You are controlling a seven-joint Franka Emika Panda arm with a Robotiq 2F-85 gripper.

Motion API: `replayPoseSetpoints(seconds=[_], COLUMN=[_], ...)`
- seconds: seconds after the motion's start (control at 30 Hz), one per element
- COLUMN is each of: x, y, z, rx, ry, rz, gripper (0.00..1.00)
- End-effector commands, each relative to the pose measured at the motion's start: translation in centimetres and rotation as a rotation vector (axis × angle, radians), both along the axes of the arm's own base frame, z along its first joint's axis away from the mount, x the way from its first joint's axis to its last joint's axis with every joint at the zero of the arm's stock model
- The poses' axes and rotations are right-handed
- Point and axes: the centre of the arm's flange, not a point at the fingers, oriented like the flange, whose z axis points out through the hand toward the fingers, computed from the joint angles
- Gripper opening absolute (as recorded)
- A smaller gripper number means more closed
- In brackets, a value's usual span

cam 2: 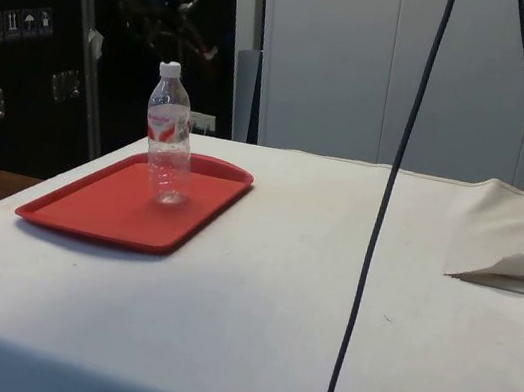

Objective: Place the bottle upright on the tray.

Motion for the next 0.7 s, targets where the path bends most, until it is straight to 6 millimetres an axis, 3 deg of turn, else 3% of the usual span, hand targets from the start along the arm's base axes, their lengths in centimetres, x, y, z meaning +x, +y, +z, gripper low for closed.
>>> replayPoseSetpoints(seconds=[0.0,0.67], x=[-0.1,-1.0], y=[-0.2,-1.3], z=[0.4,2.8], rx=[0.023,0.064], ry=[-0.016,-0.015], rz=[0.008,0.046], gripper=[1.0,1.0])
